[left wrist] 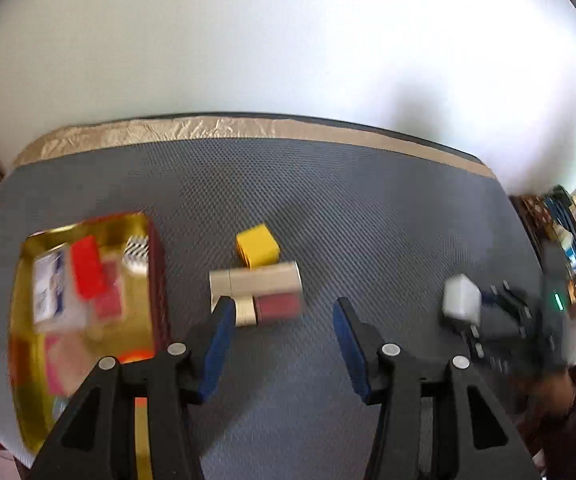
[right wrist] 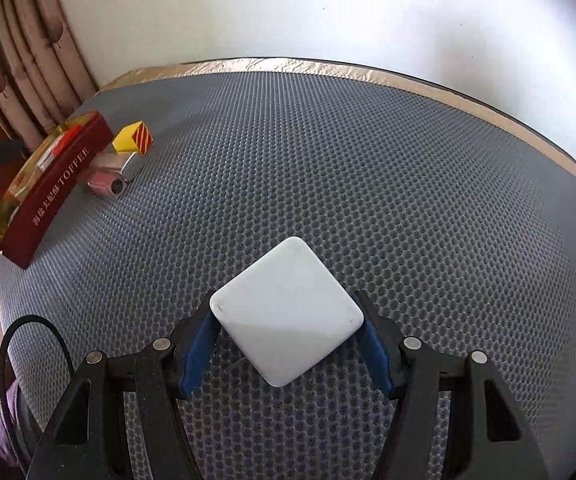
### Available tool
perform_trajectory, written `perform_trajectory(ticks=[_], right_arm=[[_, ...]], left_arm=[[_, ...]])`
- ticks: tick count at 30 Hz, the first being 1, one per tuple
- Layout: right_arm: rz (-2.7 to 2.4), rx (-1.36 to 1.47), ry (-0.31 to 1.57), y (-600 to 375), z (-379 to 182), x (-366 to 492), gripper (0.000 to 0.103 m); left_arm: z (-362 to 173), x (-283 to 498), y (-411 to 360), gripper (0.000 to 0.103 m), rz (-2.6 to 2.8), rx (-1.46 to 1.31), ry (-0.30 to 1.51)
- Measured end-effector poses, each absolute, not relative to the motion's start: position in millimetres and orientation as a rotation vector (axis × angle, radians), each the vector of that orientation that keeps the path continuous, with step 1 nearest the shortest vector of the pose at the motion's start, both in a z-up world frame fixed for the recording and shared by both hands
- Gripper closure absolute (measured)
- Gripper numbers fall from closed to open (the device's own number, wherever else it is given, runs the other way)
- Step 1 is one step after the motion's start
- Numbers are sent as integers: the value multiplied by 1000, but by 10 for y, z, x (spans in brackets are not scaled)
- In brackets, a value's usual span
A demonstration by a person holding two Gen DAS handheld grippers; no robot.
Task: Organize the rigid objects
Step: 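Grasp the yellow cube with the left gripper while the right holds the white charger, then lower the yellow cube into the tin, open left gripper while right holds the charger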
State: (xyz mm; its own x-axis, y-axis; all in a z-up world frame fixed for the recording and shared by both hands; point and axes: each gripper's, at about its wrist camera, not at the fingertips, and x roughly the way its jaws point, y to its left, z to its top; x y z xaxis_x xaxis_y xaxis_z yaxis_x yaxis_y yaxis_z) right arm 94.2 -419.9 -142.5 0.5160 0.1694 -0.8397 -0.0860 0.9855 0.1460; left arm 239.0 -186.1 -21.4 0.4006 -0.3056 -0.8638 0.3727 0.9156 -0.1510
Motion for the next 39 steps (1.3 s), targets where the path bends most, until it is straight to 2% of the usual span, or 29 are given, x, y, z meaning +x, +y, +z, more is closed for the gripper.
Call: perform_trajectory(ticks=[8,21,22,23,25,31,39], right_arm=[[141,128,960,-4209,-1409,868,41],[137,146,933,-4245,-1400,769,40],[137,147,932,-4246,-1401,776,40],[137,146,932,-4248,-1397,771,40],[134,149,930,-4244,-1398,771,40],[129,146,919,-4231,-1407,755,40],[119,142,909,-4213,-1429,731,40]], left_arm=[[-664,3241,-1937,51,-385,3,1239],[-1009,3467,-2108,51,-332,39,1294],[-1036,3469,-2108,52,-329,34,1299],[-1069,3472,-2101,64,-340,-2,1304],[-1105,3463,-2092,70,-342,-20,1302],[-974,3341,-2004,73,-321,-30,1221],[-469,2762,-1684,73,-347,-113,1156]])
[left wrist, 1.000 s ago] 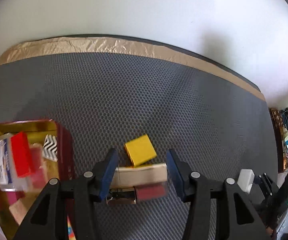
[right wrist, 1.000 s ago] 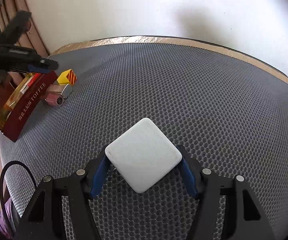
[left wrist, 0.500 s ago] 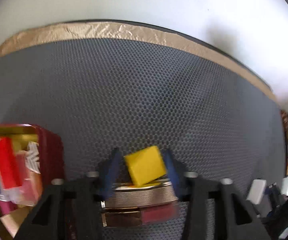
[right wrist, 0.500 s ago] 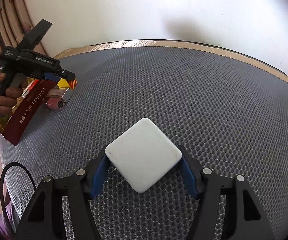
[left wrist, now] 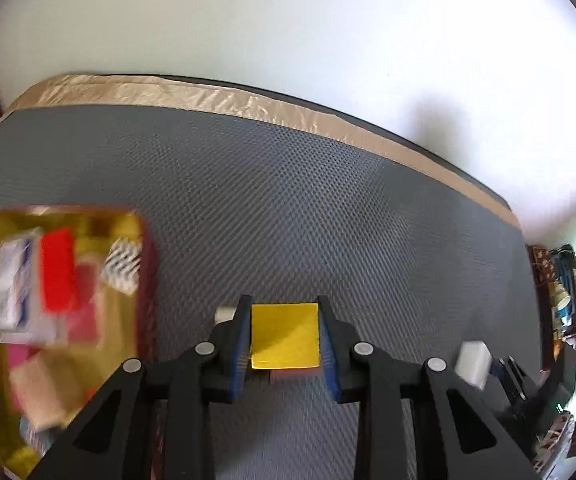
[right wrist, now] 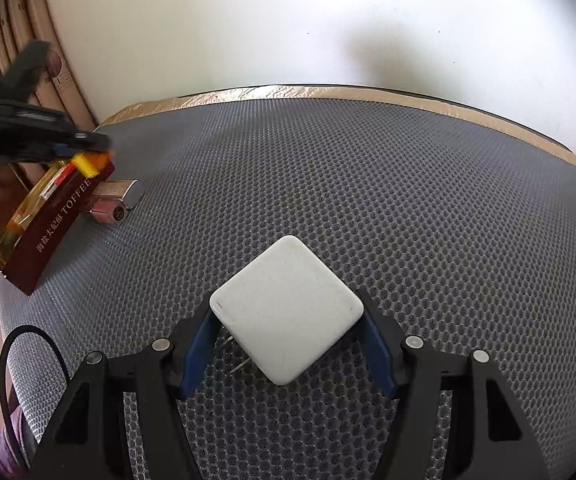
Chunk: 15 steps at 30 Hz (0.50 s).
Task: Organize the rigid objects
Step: 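Lower the yellow cube into the tin, open left gripper while right holds the charger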
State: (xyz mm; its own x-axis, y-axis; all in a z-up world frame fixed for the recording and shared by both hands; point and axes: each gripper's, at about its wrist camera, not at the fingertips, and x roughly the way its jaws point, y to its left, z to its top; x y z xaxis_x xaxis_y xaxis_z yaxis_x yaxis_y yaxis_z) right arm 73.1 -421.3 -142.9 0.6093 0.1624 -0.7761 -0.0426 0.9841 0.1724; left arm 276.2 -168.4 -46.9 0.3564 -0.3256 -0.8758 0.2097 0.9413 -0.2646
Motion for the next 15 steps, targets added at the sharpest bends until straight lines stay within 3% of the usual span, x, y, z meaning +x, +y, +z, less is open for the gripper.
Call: perform_trajectory(ticks=[15], right_arm=[[93,93,918,-4107,-1456,763,40]], left_arm=[[-75,1859,-56,73,-97,-61,1079]])
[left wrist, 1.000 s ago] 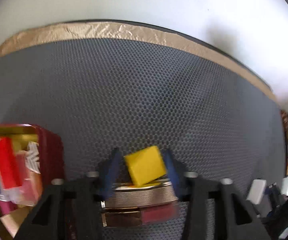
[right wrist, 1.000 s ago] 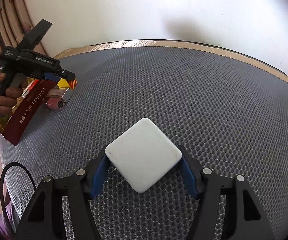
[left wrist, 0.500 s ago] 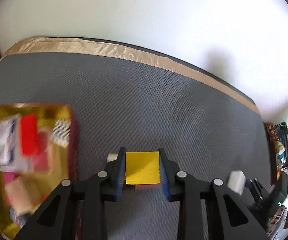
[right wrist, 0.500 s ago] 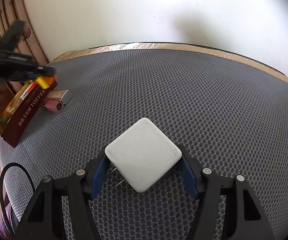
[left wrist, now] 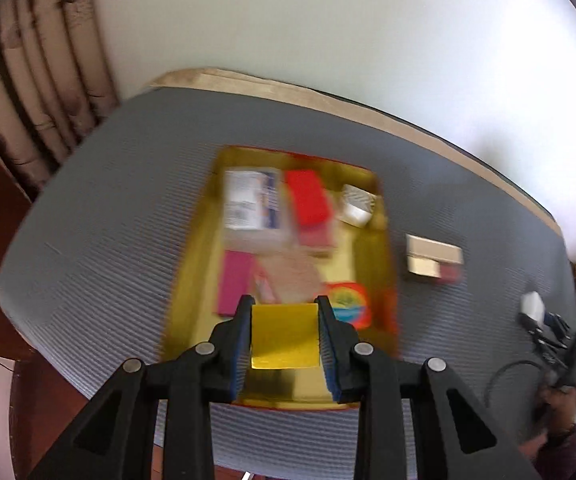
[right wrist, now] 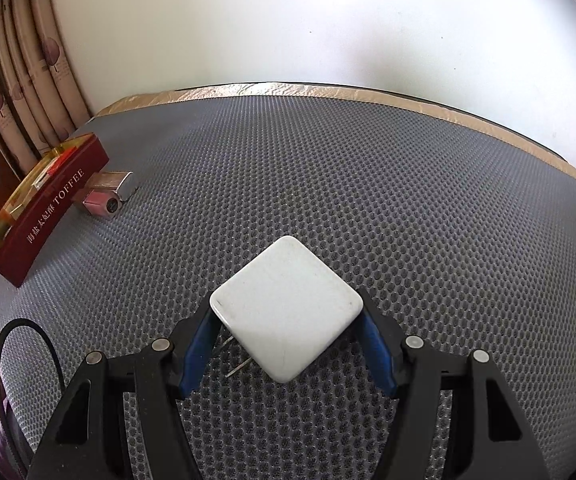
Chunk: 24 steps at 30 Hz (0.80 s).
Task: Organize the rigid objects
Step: 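Lower the yellow cube into the tin, open left gripper while right holds the charger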
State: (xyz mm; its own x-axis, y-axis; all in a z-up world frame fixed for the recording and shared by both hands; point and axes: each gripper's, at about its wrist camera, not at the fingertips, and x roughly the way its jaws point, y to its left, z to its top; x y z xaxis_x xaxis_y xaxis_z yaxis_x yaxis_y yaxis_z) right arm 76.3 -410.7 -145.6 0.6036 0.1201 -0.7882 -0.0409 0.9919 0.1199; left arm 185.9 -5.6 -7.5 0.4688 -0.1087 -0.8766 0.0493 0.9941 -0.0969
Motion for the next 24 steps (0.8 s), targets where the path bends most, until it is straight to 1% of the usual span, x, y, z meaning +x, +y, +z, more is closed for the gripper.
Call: perform_trajectory(ticks=[2,7,16,24], right_arm=[[88,84,920,-4076,-1458,774,40],[82,69,924,-4035,-1467,813,40],[77,59,926,-3995,-1480,836,40],[77,60,926,-3981,-1484,840,40]], left_arm=[[-175,1957,99,73,-88,-44,1092],[-378,1977,180,73,-148,-106,1139],[-594,1997,-144,72,-206,-100,1160],[-599,1936,-205,70,-217,-101,1149]])
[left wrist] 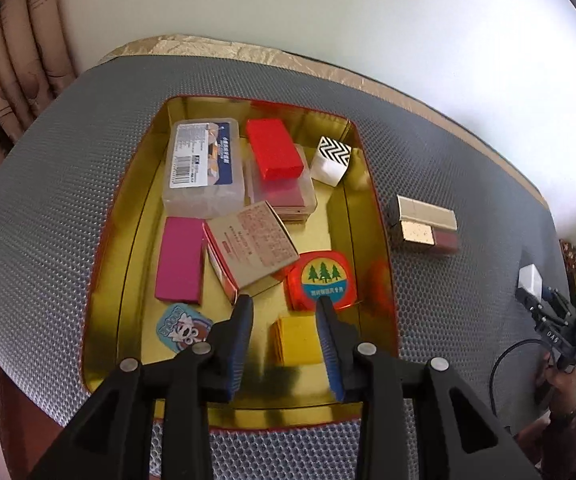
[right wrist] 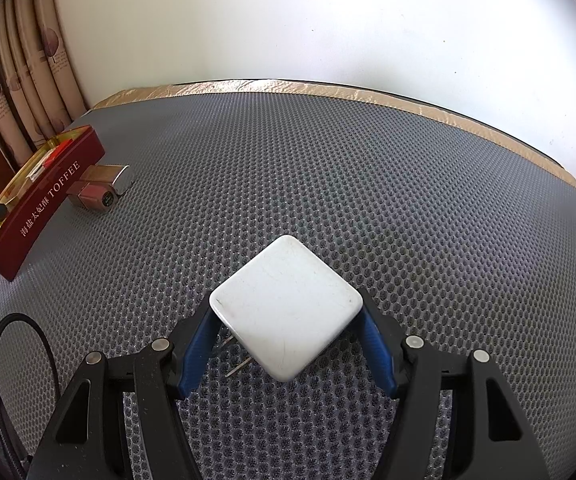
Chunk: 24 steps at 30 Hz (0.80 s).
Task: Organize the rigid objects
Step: 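Lower the yellow cube into the tin, open left gripper while right holds the charger, then lower the white charger cube into the red tin and open the right gripper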
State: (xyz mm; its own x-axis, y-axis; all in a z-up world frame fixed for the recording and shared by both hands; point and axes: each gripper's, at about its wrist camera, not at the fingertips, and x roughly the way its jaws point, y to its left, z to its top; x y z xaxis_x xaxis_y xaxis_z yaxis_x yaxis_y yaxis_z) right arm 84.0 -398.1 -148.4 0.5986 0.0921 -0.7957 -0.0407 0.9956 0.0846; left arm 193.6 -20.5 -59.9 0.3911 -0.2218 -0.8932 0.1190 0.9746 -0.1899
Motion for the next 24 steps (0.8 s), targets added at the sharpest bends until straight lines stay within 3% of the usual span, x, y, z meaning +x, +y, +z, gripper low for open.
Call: perform_trajectory(ticks=[7,12,24], right_arm=[[80,68,924,-3964,-1485,855,40],[70,78,929,-3958,-1470,838,41],[45,122,933,-3840,-1273,558,41]], left_arm=[[-317,1192,-72,64,-6,-90,946],[-407,541,-63,63,155,1,834],[-550,501,143,60,207,-16,889]])
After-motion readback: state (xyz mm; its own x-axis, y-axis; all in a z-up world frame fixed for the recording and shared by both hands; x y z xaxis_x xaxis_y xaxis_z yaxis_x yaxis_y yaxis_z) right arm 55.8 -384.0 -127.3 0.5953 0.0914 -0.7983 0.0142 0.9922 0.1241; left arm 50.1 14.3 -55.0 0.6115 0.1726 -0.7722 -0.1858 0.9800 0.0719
